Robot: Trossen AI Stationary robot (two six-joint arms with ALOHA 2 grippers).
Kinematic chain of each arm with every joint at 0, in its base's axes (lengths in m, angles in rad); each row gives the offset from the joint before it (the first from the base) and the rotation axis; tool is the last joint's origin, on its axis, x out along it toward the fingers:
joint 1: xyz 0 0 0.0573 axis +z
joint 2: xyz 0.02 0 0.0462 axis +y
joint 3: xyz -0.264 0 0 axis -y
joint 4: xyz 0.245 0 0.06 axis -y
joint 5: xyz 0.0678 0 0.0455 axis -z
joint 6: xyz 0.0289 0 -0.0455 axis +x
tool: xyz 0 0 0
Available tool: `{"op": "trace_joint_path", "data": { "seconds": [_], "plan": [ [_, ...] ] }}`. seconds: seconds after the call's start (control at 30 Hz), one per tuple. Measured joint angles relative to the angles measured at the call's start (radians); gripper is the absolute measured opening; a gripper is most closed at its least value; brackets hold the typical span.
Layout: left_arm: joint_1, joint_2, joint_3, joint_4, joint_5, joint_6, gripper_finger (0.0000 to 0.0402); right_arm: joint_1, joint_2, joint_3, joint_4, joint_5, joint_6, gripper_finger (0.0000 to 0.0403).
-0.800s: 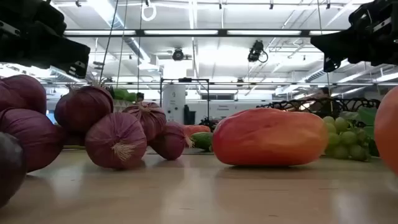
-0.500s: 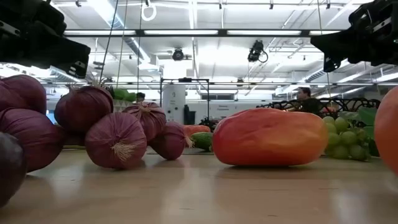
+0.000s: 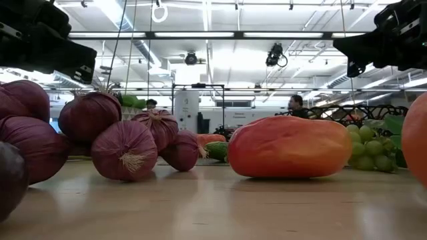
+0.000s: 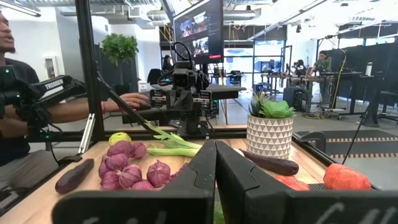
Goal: Build produce basket
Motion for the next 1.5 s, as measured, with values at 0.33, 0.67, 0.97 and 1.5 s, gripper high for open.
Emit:
{"op": "trace_joint_path", "data": {
  "seconds": [0.33,0.67,0.97,1.5],
  "plan": [
    [0.000,0.000,0.000,0.000,0.000,0.000,0.0027,0.000,0.000,0.000,0.000,0.000,0.000,0.0013],
    [0.000,0.000,0.000,0.000,0.000,0.000,0.0033,0.000,0.000,0.000,0.000,0.000,0.000,0.0013],
    [0.000,0.000,0.000,0.000,0.000,0.000,0.0031,0.000,0.000,0.000,0.000,0.000,0.000,0.0013],
    [0.000,0.000,0.000,0.001,0.000,-0.002,0.0030,0.000,0.000,0.000,0.000,0.000,0.000,0.0013]
  ]
}}
